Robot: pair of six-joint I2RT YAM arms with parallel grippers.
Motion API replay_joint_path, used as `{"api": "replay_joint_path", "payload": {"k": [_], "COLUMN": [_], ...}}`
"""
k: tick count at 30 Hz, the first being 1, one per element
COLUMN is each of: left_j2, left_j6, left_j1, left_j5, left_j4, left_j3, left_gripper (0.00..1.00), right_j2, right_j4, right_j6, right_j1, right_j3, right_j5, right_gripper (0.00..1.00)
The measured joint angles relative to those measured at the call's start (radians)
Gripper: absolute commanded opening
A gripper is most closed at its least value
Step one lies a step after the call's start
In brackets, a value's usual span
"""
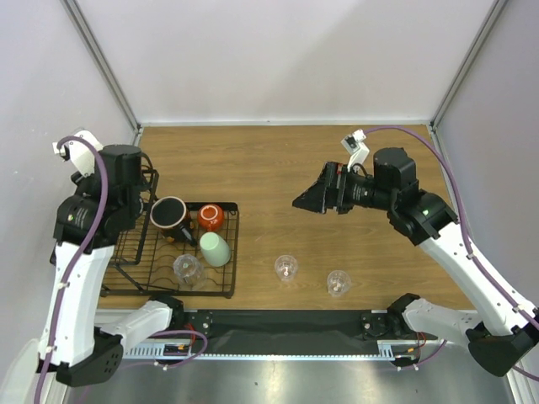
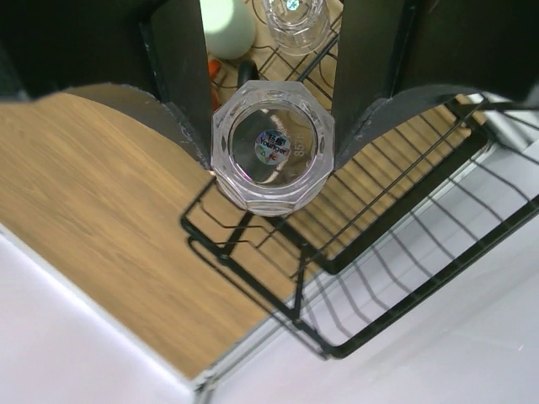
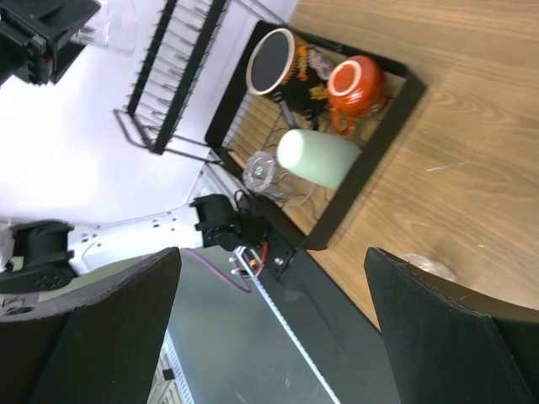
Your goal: Load the cups into the dish rack
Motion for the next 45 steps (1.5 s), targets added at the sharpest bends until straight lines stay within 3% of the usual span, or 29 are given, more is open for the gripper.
{"api": "replay_joint_path", "payload": {"k": [6, 11, 17, 26, 33, 45], "left_j2": [0.035, 0.072, 0.135, 0.222, 0.225, 0.285], "left_j6": [-0.050, -0.025, -0.019, -0.025, -0.056, -0.110], "left_j1": [0.075, 0.177, 0.217, 0.306, 0.411, 0.443], "left_j5": [0.005, 0.000, 0.003, 0.048, 0.119, 0.169], "left_j4": [-0.010, 0.019, 0.047, 0.081, 0.098, 0.108], "left_j3": [-0.056, -0.034, -0.018, -0.027, -0.126, -0.171], "left_gripper": [0.00, 0.00, 0.00, 0.00, 0.00, 0.00], "right_j2": [0.007, 0.003, 0.003, -0.015, -0.049, -0.080], "right_j4": [-0.071, -0.109, -0.149, -0.177, -0.206, -0.227], "right_j6": [-0.051, -0.088, -0.121, -0.165, -0.195, -0.195], "right_j1": [-0.098, -0.158, -0.201, -0.203, -0.187, -0.237], "right_j3": [0.040, 0.077, 0.079, 0.063, 0.058, 0.046], "right_j5": [-0.040, -0.063, -0.079, -0.084, -0.073, -0.075], "right_gripper": [0.98, 0.99, 0.99, 0.99, 1.00, 1.00]}}
